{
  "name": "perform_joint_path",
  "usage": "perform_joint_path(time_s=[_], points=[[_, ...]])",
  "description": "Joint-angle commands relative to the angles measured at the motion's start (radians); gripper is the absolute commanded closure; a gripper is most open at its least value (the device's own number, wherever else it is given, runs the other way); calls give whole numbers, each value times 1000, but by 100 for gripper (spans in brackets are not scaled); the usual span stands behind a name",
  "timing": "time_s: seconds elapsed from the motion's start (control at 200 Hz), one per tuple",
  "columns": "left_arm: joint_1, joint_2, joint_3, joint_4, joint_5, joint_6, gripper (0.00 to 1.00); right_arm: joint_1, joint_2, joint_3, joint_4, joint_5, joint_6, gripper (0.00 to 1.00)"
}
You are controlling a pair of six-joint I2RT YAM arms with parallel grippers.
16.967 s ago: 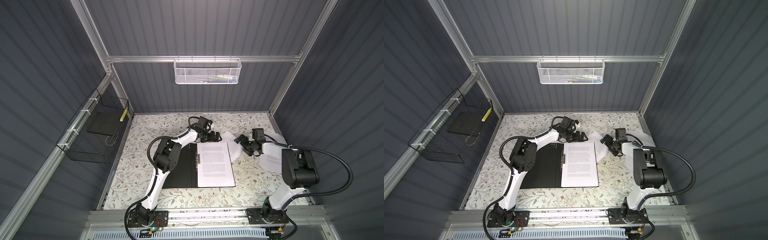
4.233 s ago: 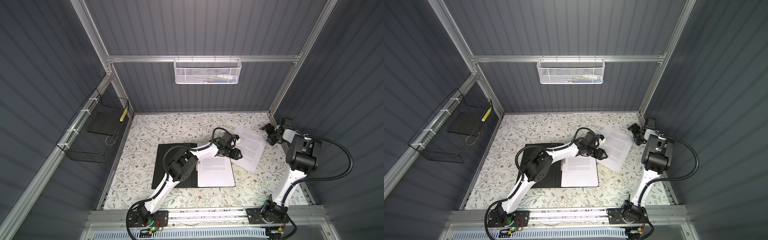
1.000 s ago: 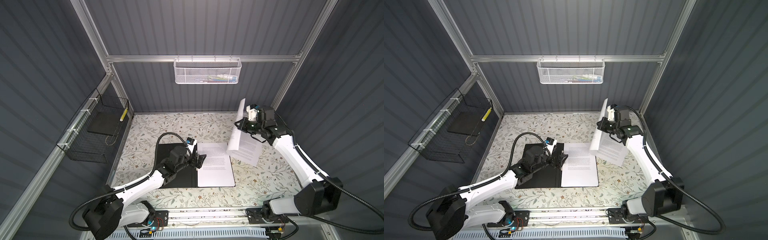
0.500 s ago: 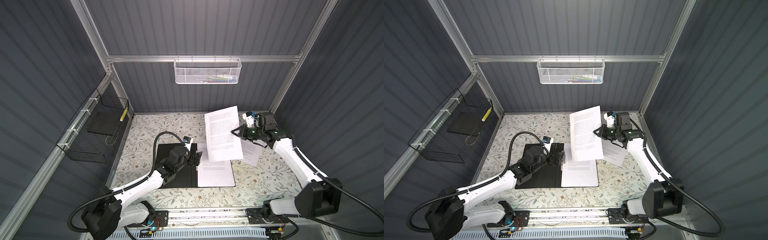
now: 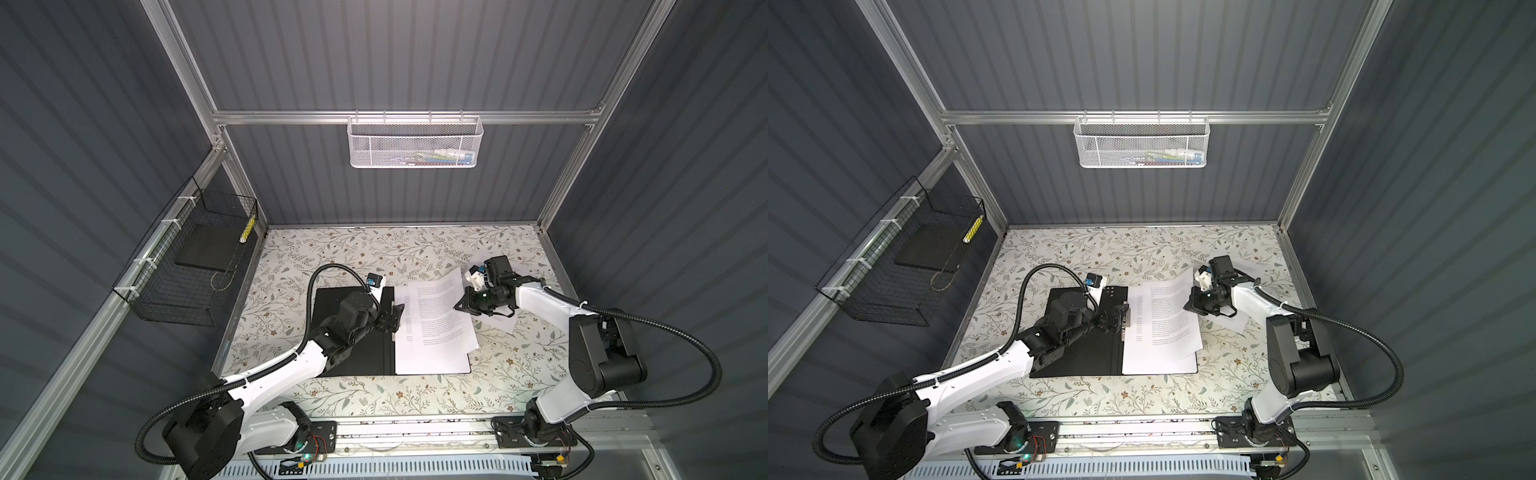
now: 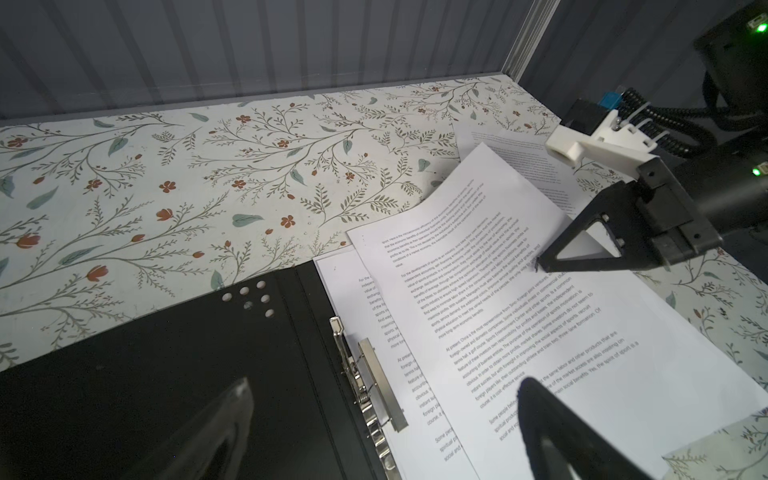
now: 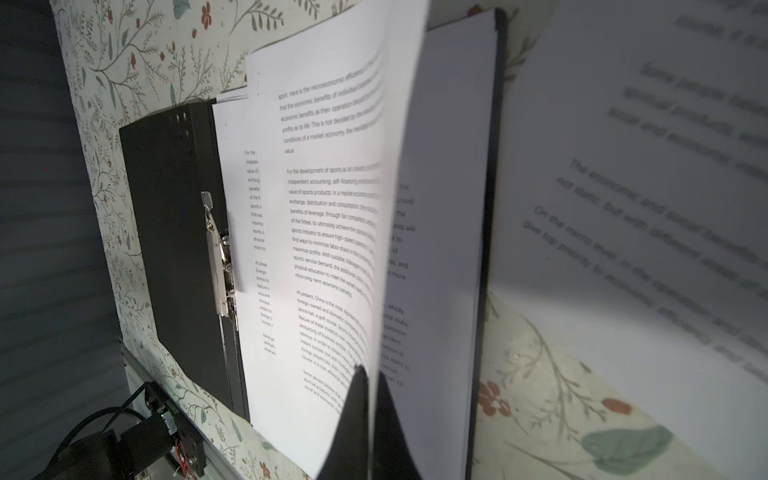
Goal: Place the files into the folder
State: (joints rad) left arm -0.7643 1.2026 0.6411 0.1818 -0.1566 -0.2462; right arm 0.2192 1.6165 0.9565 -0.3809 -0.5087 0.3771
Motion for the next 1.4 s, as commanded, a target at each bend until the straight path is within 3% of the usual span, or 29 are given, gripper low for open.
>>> perform_joint_path(time_s=[0.0, 0.245, 0.56, 1.396], points=[[1, 5, 29, -19, 12, -8, 0, 15, -9, -31, 66, 7, 15, 100], [0, 4, 57, -88, 13, -8, 0, 33, -2, -48, 85, 6, 35, 100], [0, -67, -107, -93, 43, -39, 0, 56, -4, -84, 137, -14, 89, 100], [1, -51, -81, -104, 92, -31, 0, 103, 11, -141, 198, -13, 158, 100]])
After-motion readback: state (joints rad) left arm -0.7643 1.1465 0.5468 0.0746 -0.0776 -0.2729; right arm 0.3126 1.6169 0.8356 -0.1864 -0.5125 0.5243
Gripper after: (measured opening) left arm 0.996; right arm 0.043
